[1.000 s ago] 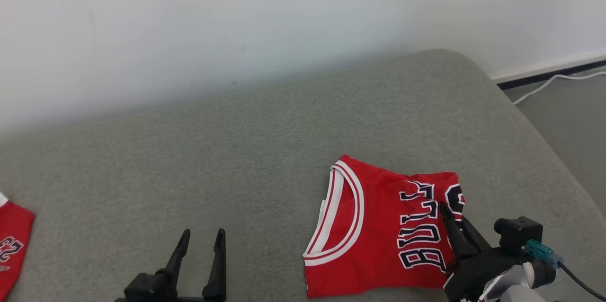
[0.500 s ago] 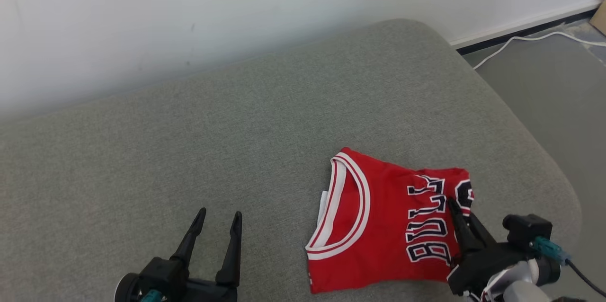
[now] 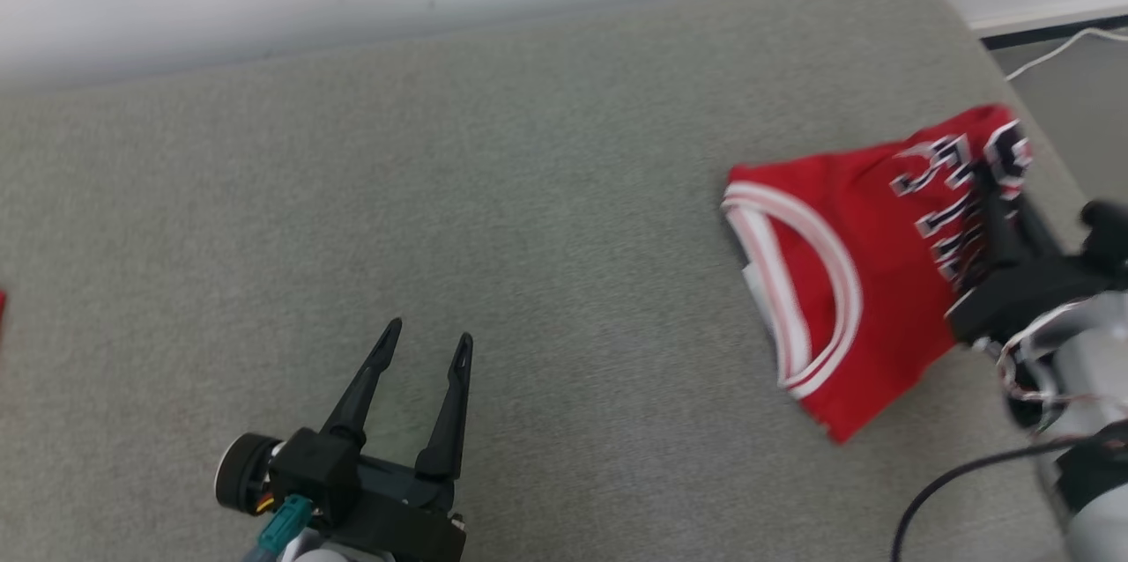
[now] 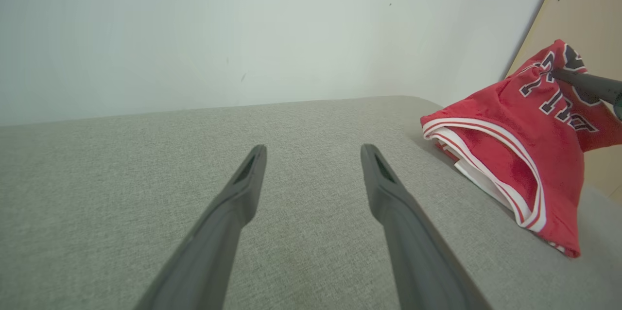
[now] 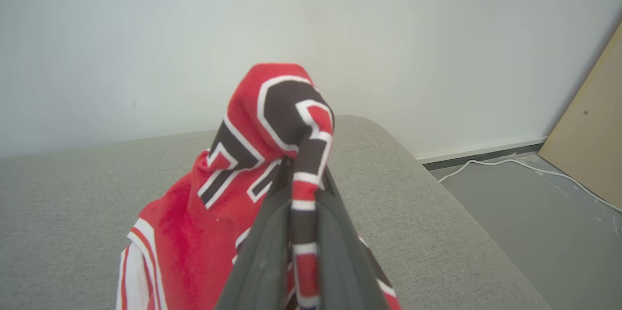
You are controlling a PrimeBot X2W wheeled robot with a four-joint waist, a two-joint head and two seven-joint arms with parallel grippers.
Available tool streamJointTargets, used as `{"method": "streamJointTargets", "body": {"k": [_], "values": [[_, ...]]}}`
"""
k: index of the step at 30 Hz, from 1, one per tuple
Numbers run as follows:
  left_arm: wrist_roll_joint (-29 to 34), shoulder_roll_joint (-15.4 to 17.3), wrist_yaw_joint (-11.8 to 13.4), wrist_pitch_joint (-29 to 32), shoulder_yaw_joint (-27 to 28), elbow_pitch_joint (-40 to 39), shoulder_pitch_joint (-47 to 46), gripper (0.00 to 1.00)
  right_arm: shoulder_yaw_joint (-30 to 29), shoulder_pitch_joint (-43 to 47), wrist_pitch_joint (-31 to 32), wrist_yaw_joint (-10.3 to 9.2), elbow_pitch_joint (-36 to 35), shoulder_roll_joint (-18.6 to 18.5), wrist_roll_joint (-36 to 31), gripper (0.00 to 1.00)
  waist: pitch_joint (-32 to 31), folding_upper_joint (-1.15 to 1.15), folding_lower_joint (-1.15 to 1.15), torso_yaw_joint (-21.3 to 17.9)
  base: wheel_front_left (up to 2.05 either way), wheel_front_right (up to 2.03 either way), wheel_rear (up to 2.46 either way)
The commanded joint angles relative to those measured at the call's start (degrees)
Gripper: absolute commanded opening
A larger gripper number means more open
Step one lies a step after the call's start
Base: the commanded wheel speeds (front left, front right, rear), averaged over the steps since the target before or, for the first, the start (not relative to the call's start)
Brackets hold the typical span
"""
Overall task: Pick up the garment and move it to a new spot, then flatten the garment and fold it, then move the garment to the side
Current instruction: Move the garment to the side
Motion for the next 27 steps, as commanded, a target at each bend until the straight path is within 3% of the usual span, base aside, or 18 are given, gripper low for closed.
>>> {"method": "streamJointTargets", "body": {"k": [1,16,17,18,27], "values": [[0.7,0.1,-0.4,0.0,-0.1,-0.4,-1.2,1.00,-1.8,-2.9,-0.1,-0.01,2.0,-1.4,-1.2,0.00,4.8,-0.01,-0.01,4.5,0.00,0.00,0.00],[1.0,0.1,-0.9,0.0,-0.9,-0.2,-2.0,1.00,-19.1,-12.8,-0.1,-0.01,16.5,-7.3,-13.6,0.00,7.0,-0.01,-0.01,9.6,0.00,0.00,0.00],[1.1,0.1,-1.0,0.0,-0.8,-0.1,-1.8,1.00,-20.7,-12.8,-0.1,-0.01,16.3,-7.2,-14.7,0.26,6.8,-0.01,-0.01,9.7,0.00,0.00,0.00],[1.2,0.1,-1.1,0.0,-0.6,0.0,-1.6,1.00,-22.0,-12.4,-0.1,-0.01,16.5,-7.1,-16.5,1.00,6.6,-0.01,-0.01,9.9,0.00,0.00,0.00],[1.0,0.1,-0.4,0.0,-0.3,0.4,0.0,1.00,-33.0,-8.5,-0.1,-0.01,14.3,-3.7,-26.9,1.00,3.3,-0.01,-0.01,10.7,0.00,0.00,0.00]]}}
